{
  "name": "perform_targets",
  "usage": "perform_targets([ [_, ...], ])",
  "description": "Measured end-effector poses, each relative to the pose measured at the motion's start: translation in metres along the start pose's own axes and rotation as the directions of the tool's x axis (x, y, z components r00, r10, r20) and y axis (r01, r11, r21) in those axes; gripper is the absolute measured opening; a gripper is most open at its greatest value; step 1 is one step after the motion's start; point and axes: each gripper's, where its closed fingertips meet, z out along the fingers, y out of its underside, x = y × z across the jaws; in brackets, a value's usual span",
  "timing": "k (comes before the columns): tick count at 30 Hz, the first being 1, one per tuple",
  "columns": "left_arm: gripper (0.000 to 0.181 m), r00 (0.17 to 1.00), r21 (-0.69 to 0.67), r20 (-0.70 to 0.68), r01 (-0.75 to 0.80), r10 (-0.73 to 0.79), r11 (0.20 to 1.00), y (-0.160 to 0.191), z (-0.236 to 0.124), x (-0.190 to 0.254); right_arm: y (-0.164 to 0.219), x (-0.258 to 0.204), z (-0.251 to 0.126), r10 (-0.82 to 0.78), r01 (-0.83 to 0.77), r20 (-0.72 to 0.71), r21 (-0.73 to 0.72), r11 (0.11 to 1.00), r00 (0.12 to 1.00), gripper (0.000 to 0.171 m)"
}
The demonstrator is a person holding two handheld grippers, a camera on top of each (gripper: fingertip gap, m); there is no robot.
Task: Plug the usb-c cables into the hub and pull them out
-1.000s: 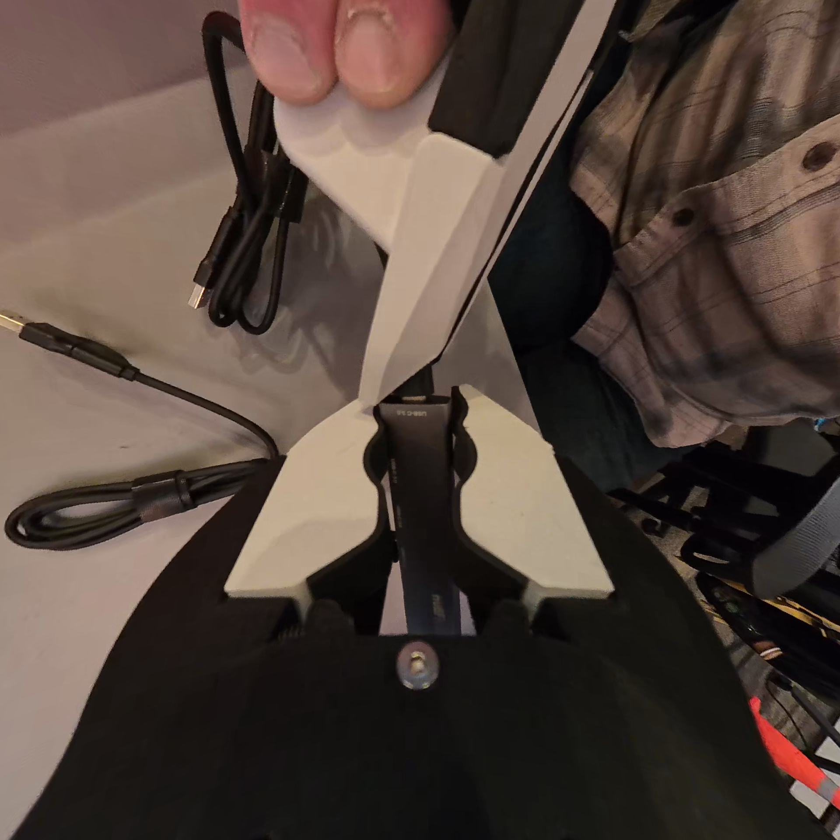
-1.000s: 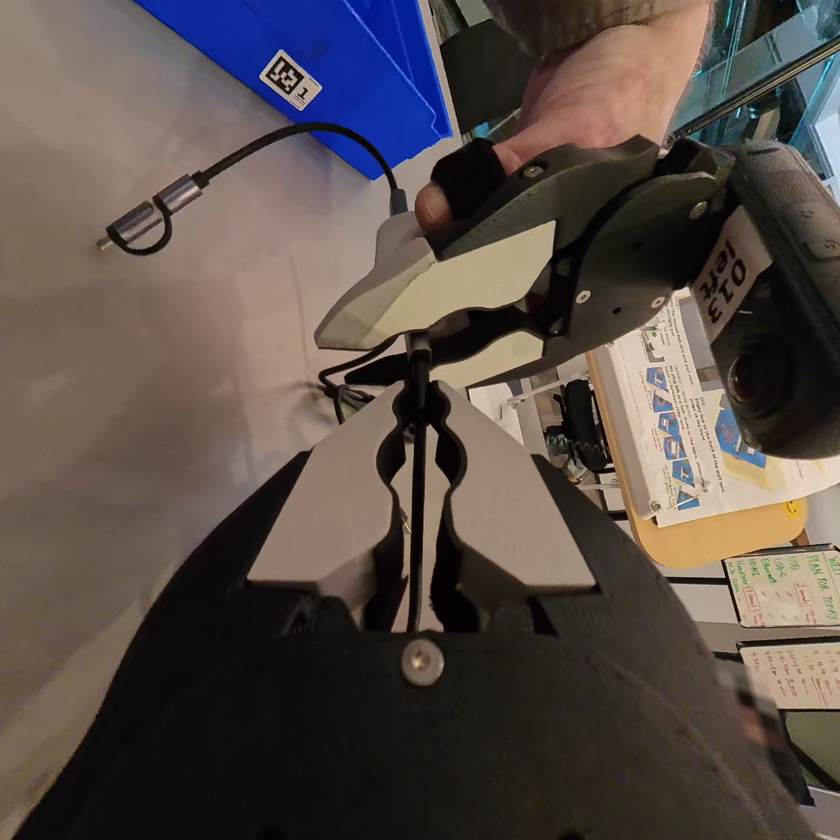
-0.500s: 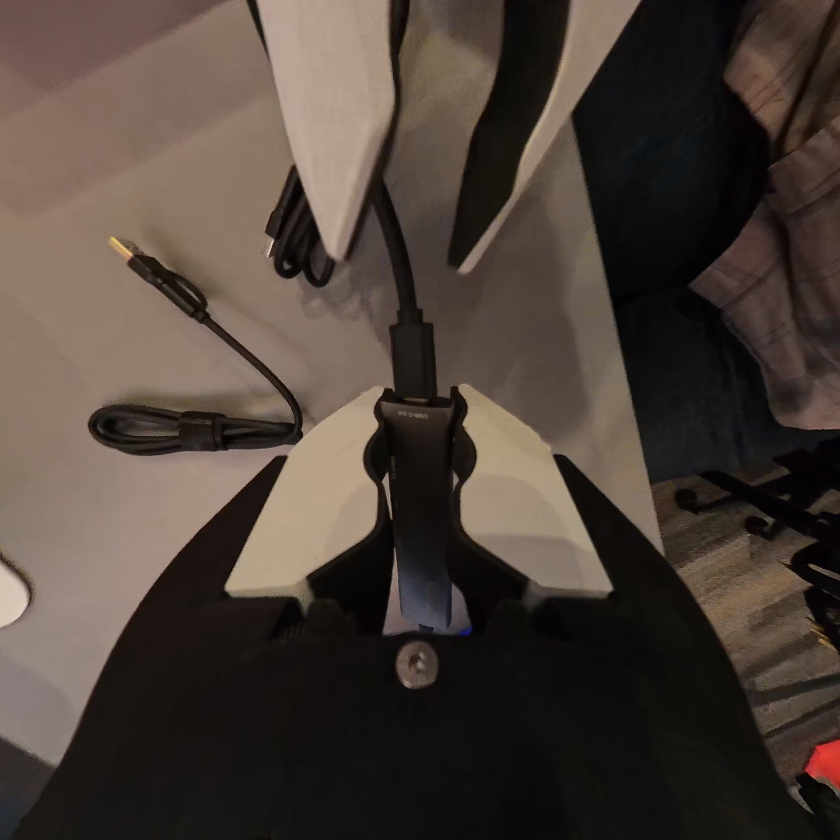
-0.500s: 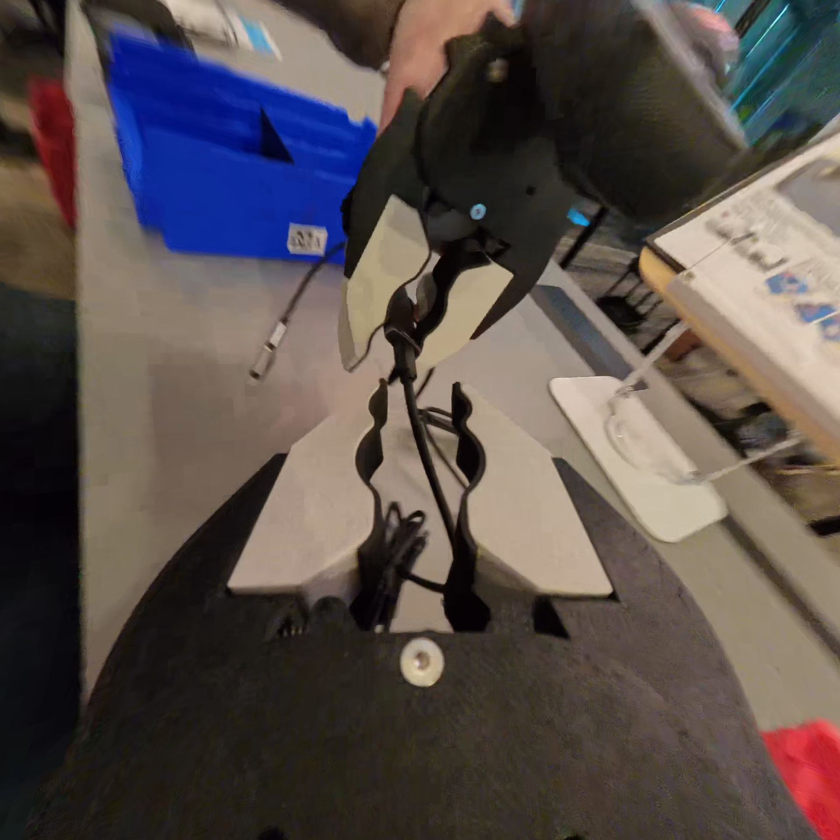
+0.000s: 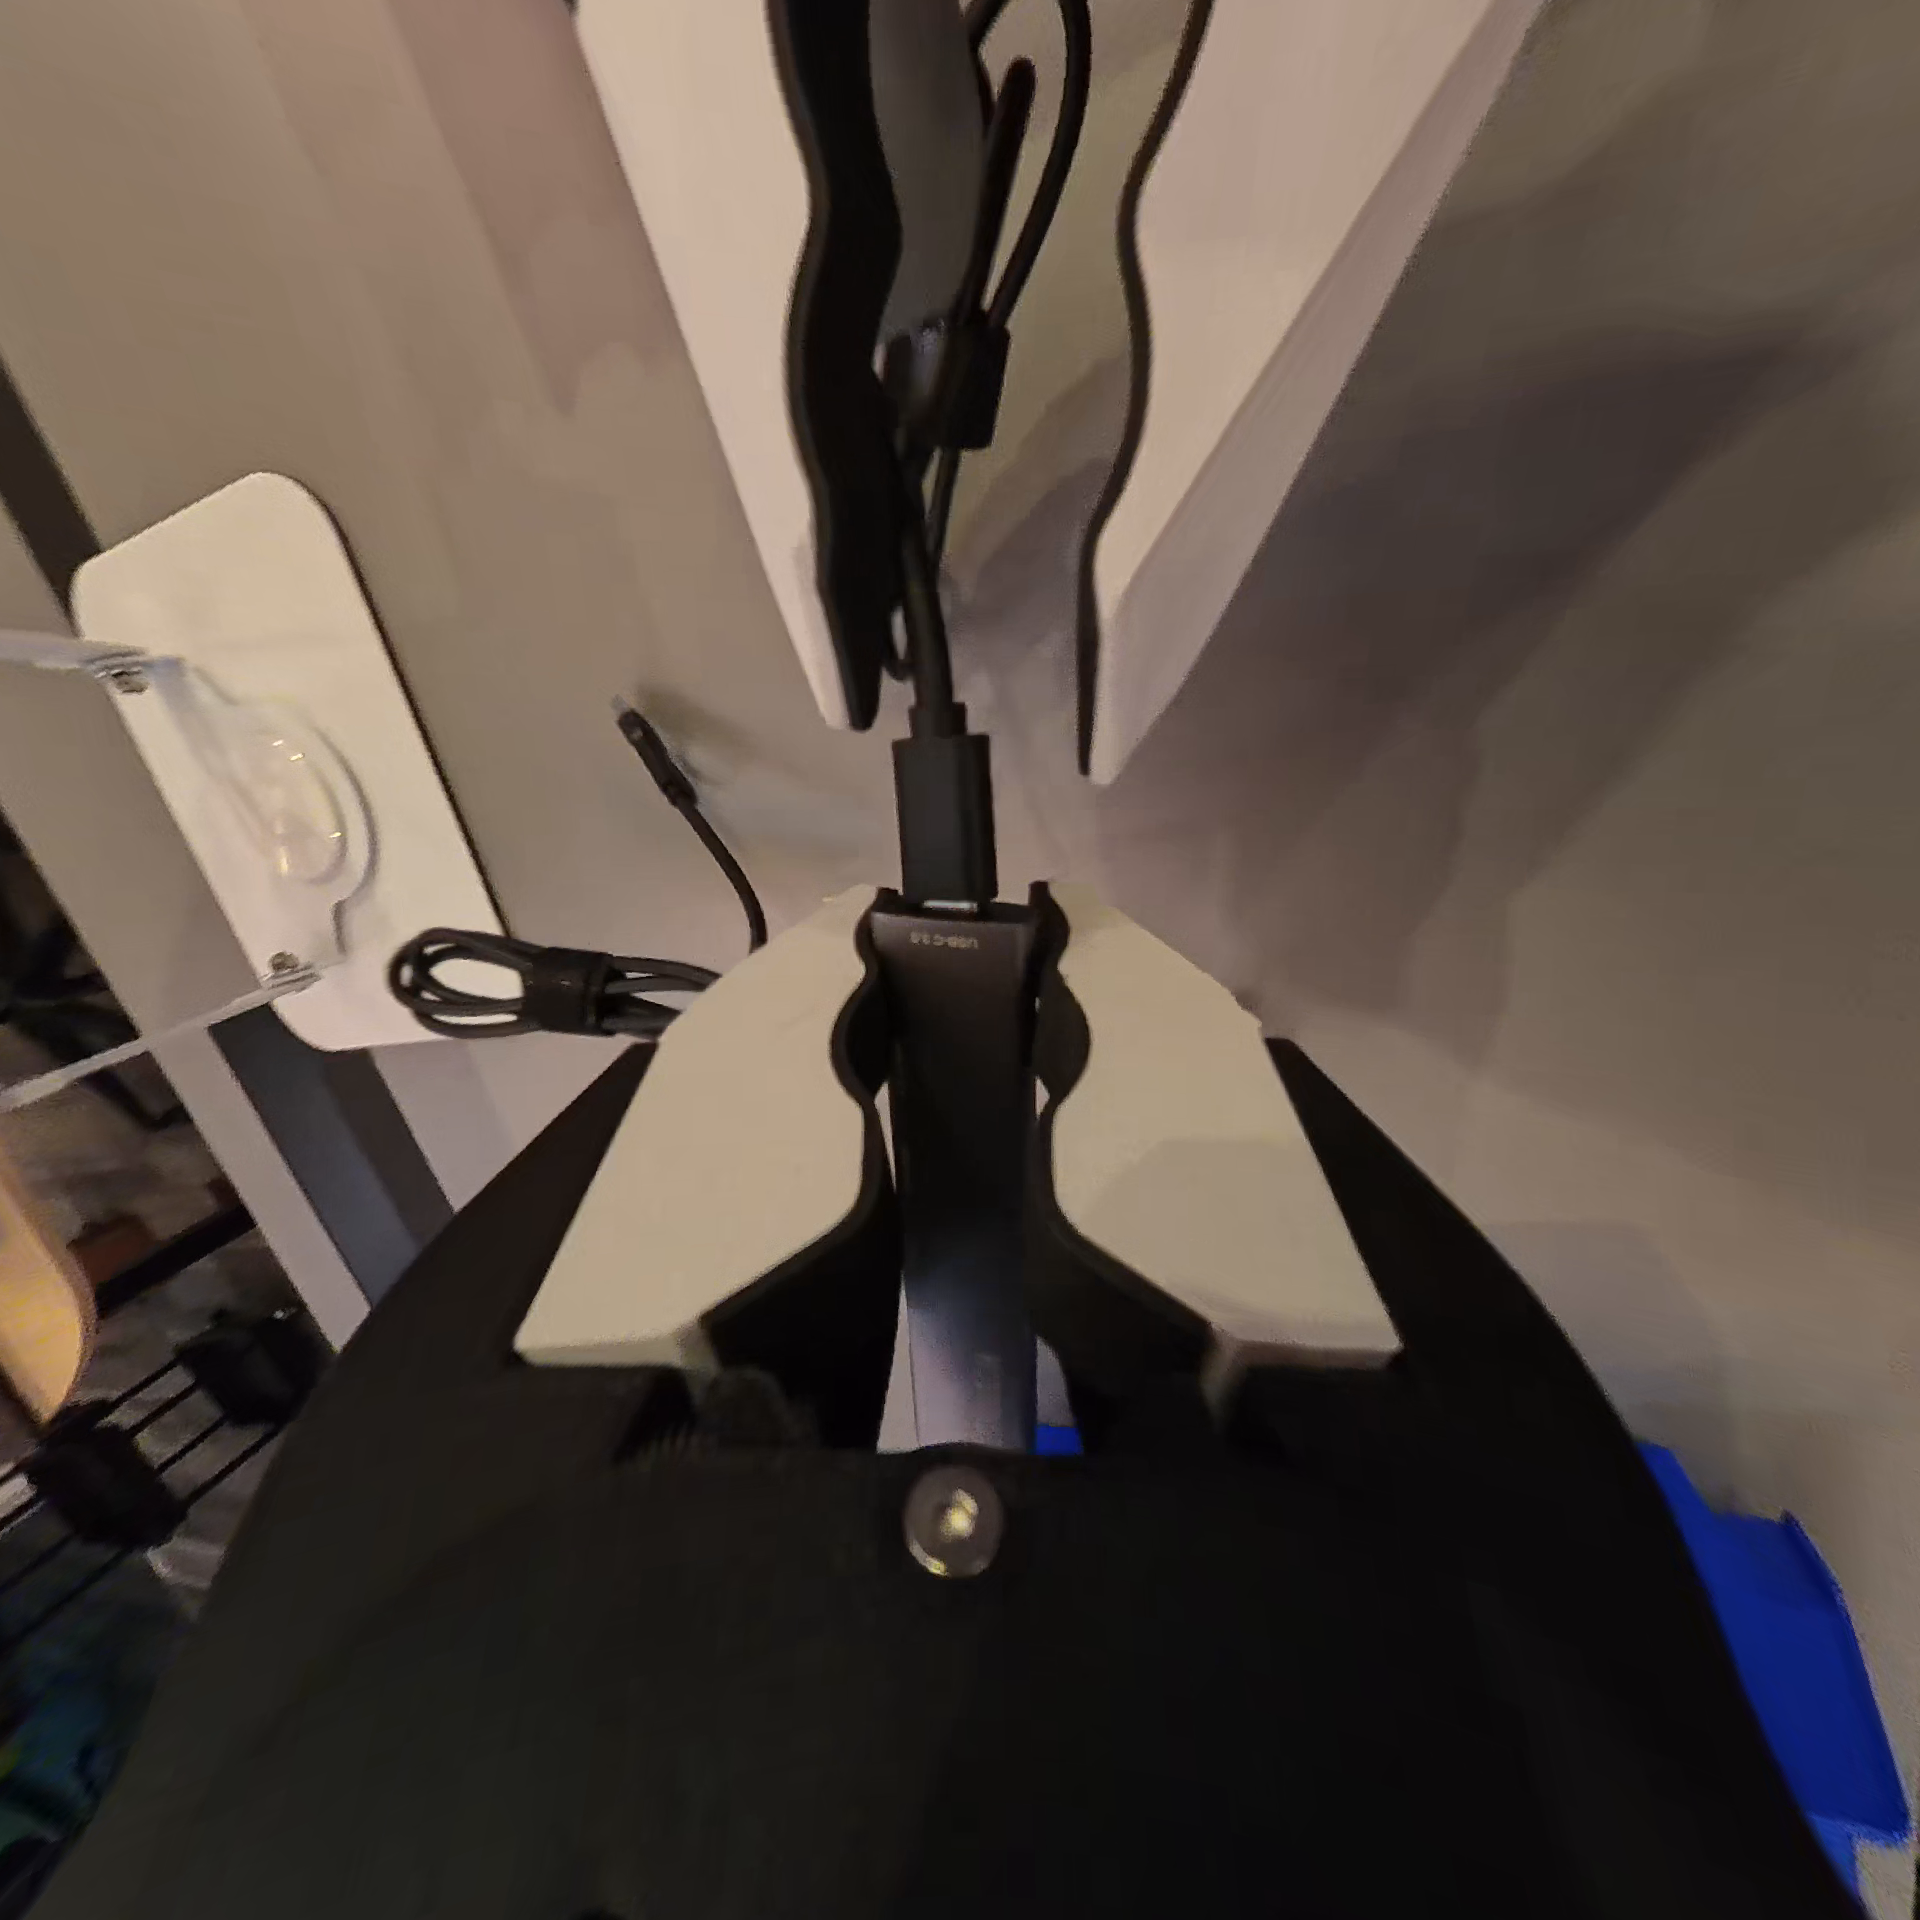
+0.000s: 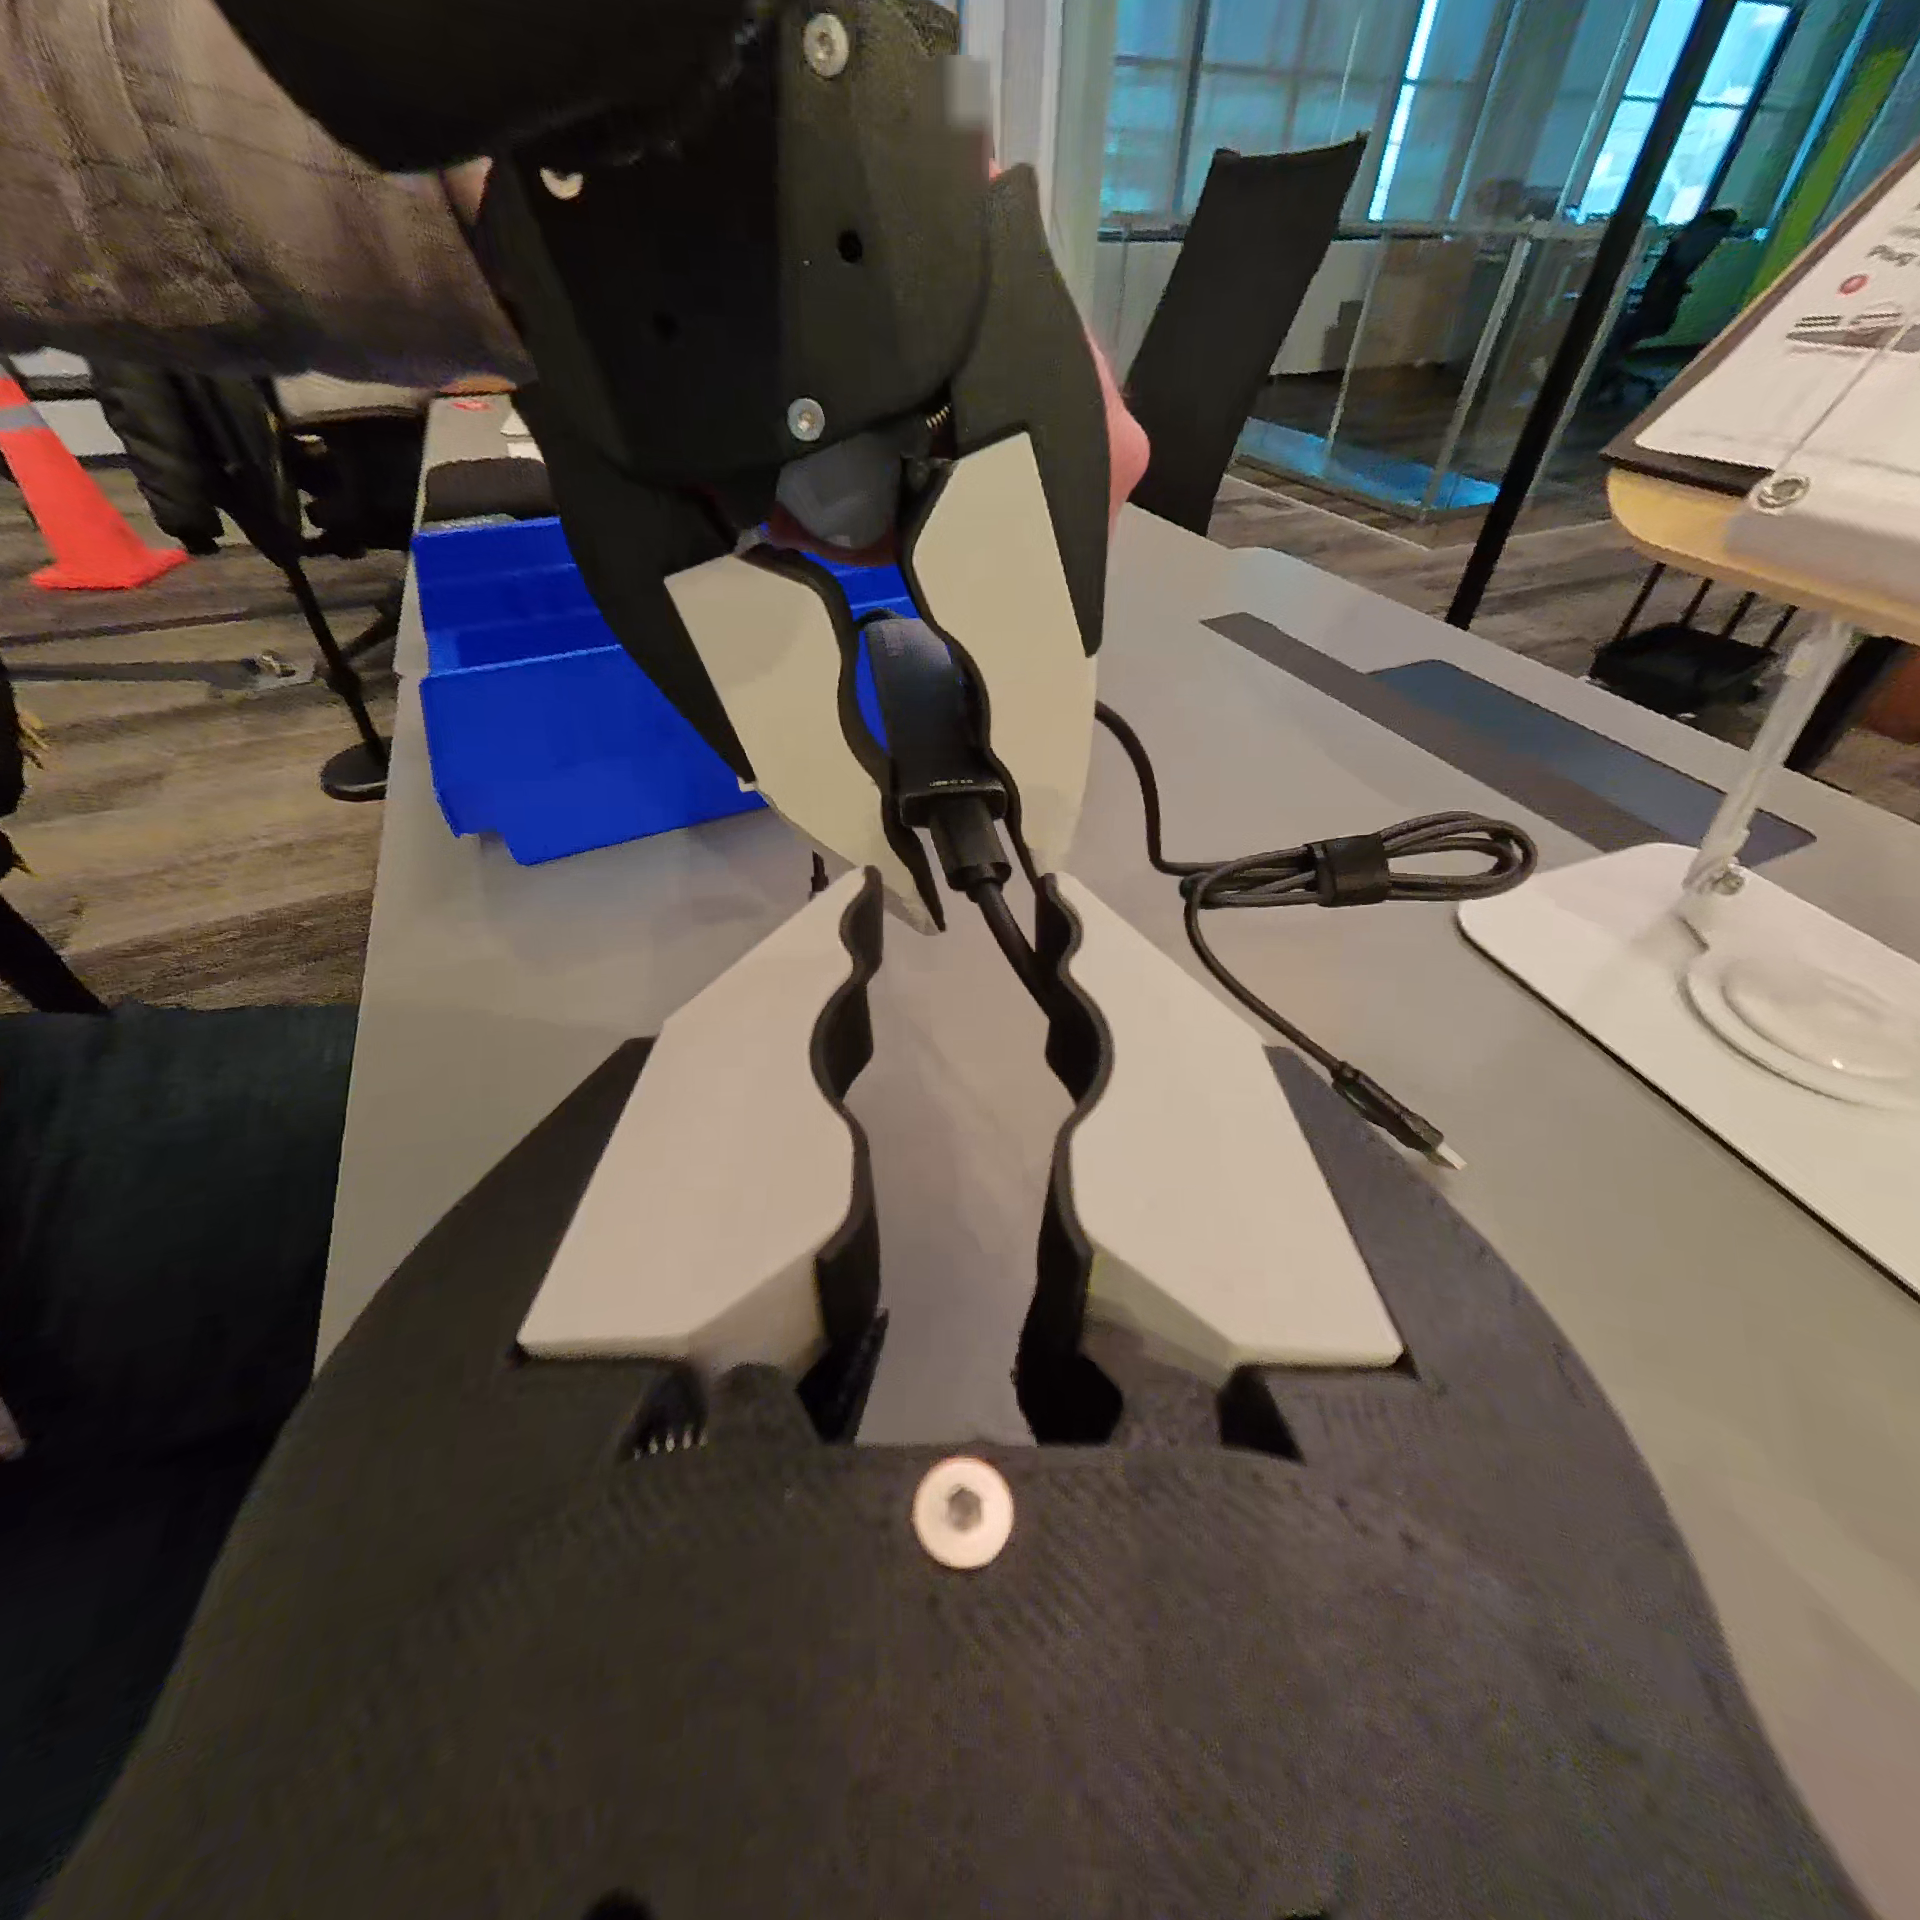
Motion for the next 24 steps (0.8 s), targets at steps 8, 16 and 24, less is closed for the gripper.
perform_targets([
  [8, 0.023, 0.985, -0.026, 0.172, -0.030, 0.034, 0.999, 0.009, -0.003, -0.002, -0.013, 0.017, -0.012, -0.293, 0.276, -0.096, -0.160, 0.948, 0.951, 0.056],
  [16, 0.023, 0.931, -0.023, 0.339, -0.134, 0.134, 0.991, -0.003, -0.010, -0.010, 0.017, -0.004, 0.017, -0.162, 0.215, 0.211, -0.262, 0.941, 0.964, 0.058],
  [24, 0.023, 0.973, 0.104, 0.227, -0.055, 0.030, 0.993, -0.004, -0.006, 0.003, 0.012, -0.022, 0.025, -0.220, 0.220, 0.119, 0.009, 0.975, 0.968, 0.020],
])
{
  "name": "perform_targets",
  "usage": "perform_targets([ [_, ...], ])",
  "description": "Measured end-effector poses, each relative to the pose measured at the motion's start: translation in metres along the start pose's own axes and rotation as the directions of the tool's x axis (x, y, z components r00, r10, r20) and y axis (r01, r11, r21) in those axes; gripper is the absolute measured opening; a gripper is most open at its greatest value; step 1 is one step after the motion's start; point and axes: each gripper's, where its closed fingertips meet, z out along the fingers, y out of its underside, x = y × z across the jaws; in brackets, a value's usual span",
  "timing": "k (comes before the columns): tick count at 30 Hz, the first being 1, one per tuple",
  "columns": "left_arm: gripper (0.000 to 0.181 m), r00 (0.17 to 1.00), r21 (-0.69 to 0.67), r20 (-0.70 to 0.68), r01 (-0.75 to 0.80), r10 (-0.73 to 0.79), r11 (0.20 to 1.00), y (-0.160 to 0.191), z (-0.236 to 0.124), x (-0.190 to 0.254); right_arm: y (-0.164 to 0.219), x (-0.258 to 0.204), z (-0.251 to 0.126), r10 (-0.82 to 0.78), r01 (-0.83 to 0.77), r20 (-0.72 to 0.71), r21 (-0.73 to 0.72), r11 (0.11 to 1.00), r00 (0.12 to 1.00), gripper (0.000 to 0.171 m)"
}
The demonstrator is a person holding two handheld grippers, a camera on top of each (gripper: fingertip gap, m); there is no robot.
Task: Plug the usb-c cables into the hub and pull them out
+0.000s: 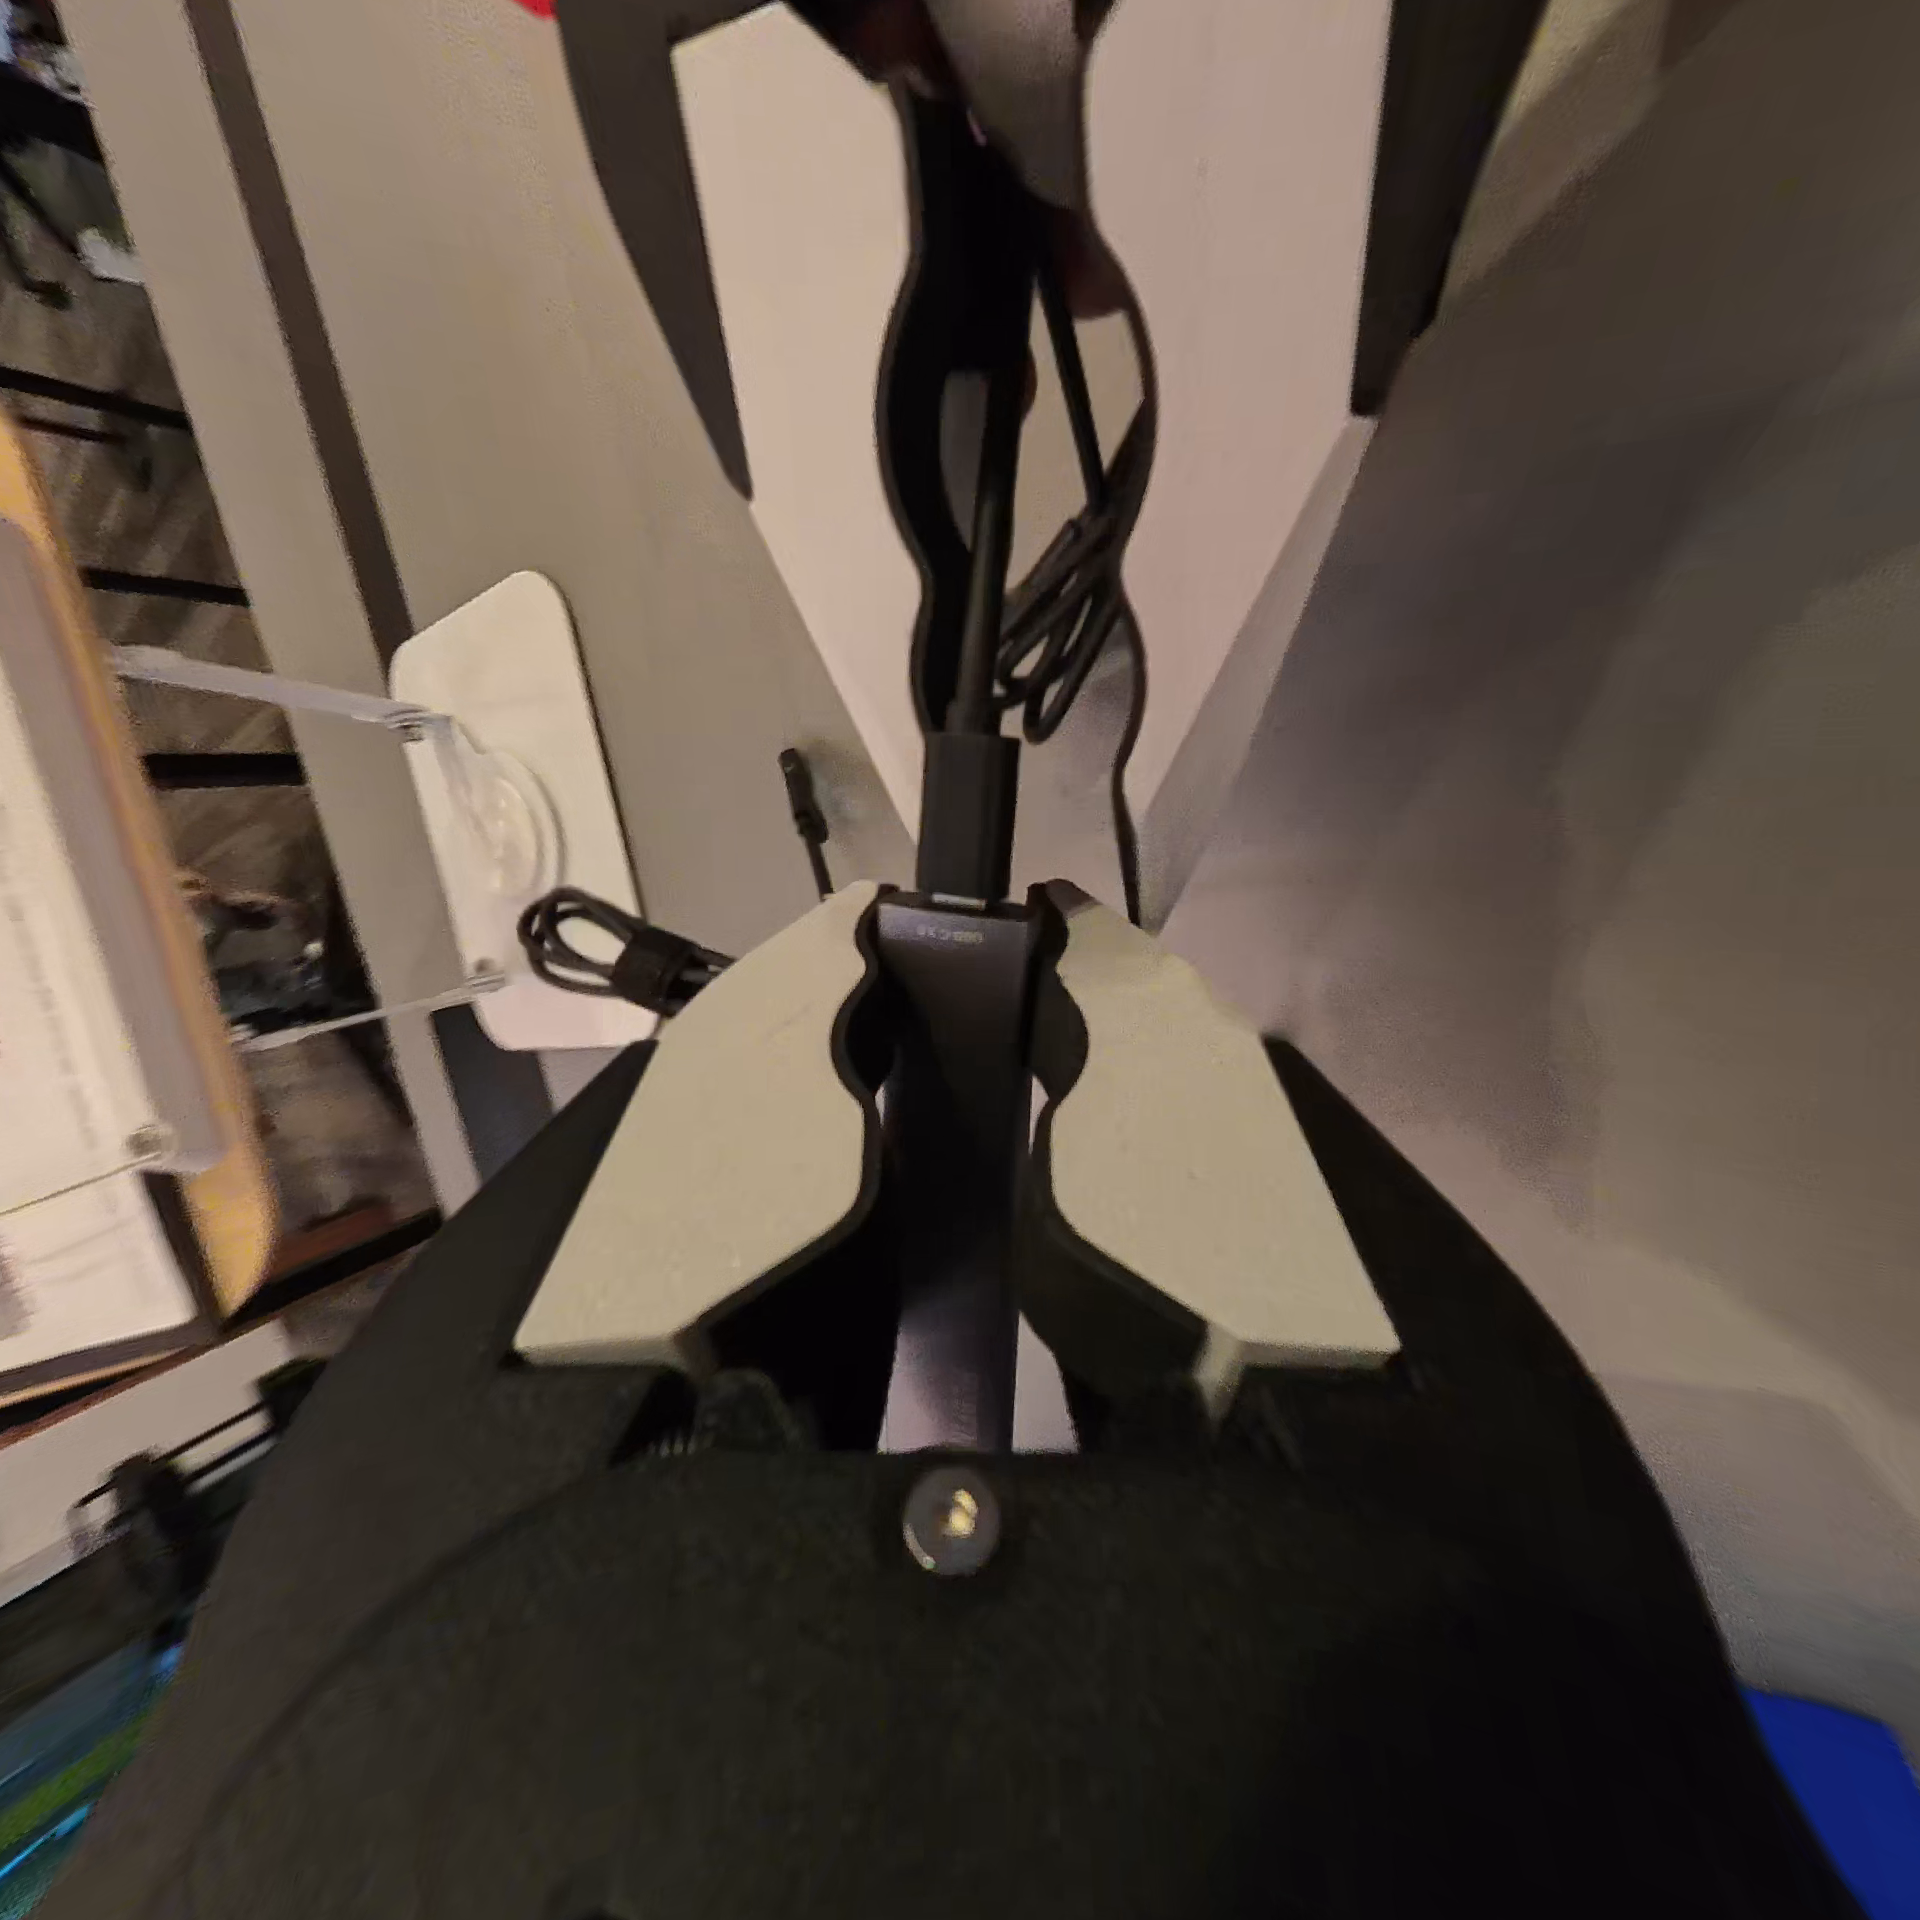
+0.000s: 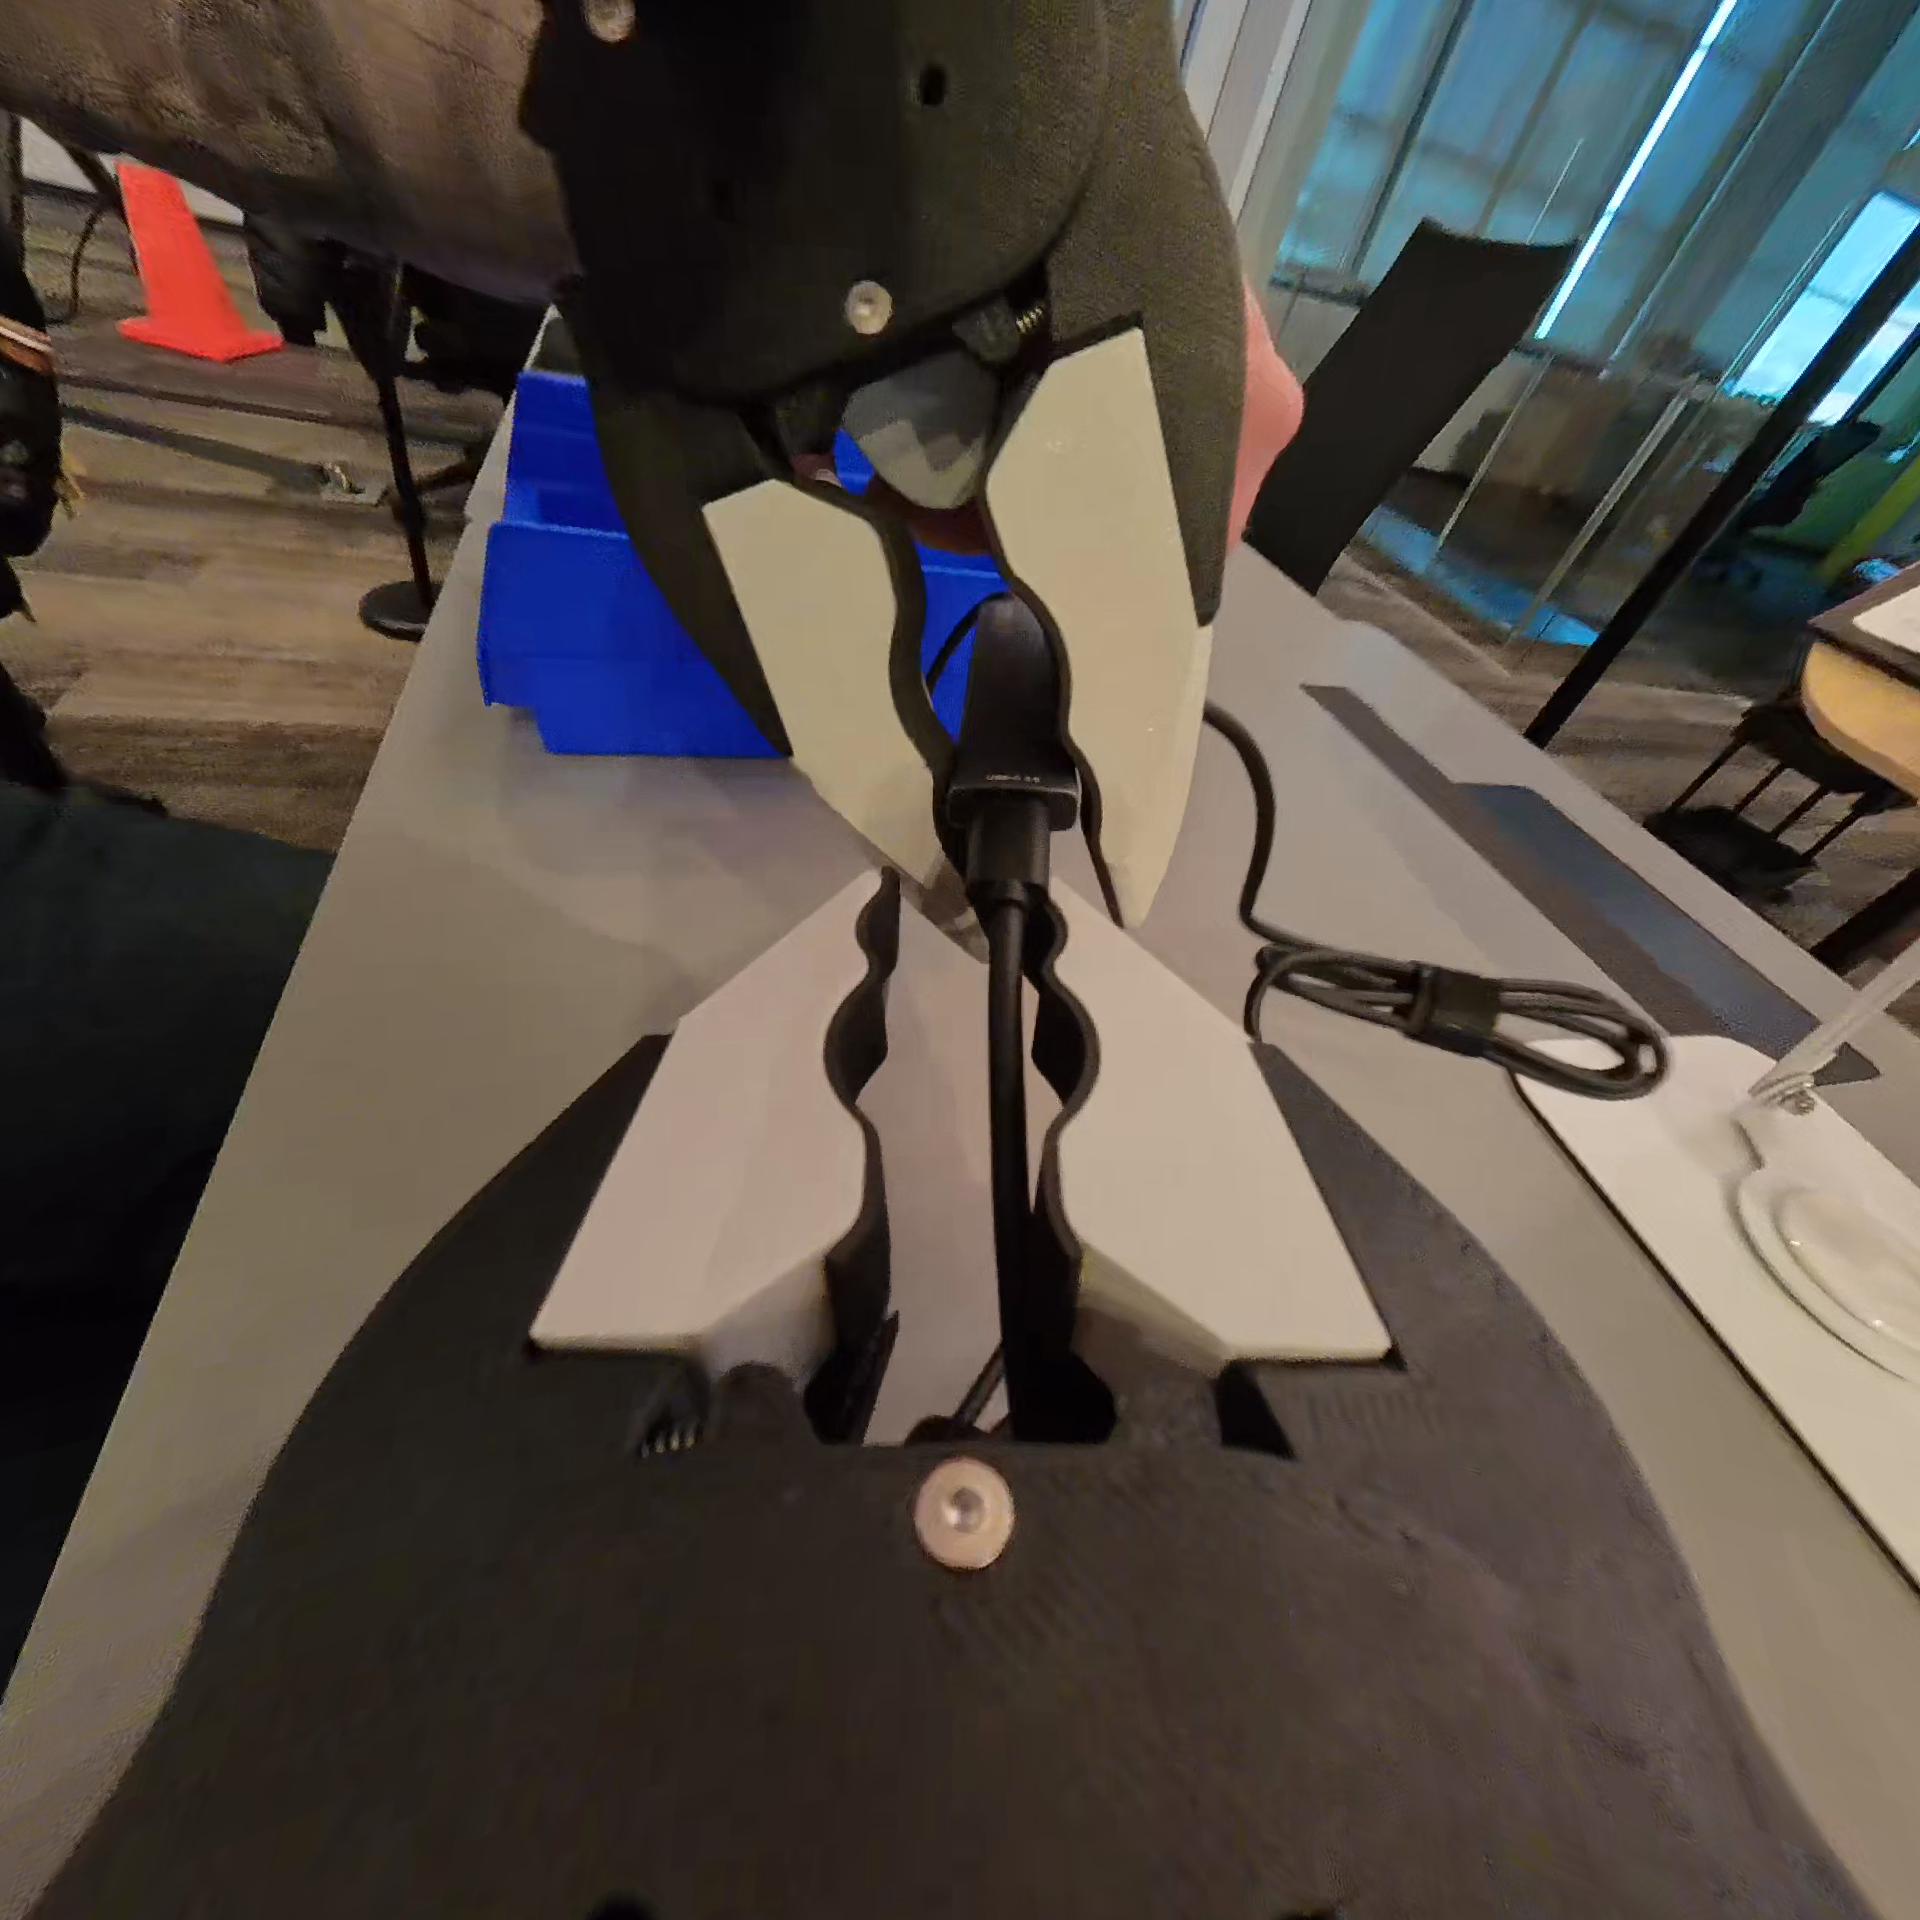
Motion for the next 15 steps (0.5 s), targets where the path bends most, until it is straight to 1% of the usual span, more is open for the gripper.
perform_targets([
  [3, 0.023, 0.995, 0.059, -0.078, 0.065, -0.060, 0.996, -0.004, -0.002, 0.004, -0.005, -0.002, -0.003, 0.011, -0.010, -0.020, 0.063, 0.998, 1.000, 0.024],
  [8, 0.023, 0.992, 0.070, -0.107, 0.070, -0.063, 0.995, -0.009, -0.005, 0.006, -0.014, -0.007, -0.008, 0.150, -0.154, 0.038, 0.154, 0.976, 0.988, 0.024],
  [10, 0.023, 0.990, 0.081, -0.120, 0.080, -0.070, 0.993, -0.011, -0.007, 0.007, -0.018, -0.008, -0.013, 0.196, -0.203, 0.059, 0.194, 0.960, 0.979, 0.027],
  [13, 0.023, 0.990, 0.070, -0.122, 0.084, -0.075, 0.994, -0.008, -0.005, 0.007, -0.025, -0.002, -0.025, 0.201, -0.200, 0.024, 0.244, 0.949, 0.979, 0.024],
  [15, 0.023, 0.986, 0.077, -0.134, 0.108, -0.097, 0.991, -0.007, -0.004, 0.008, -0.026, 0.002, -0.028, 0.171, -0.162, -0.017, 0.232, 0.959, 0.985, 0.018],
])
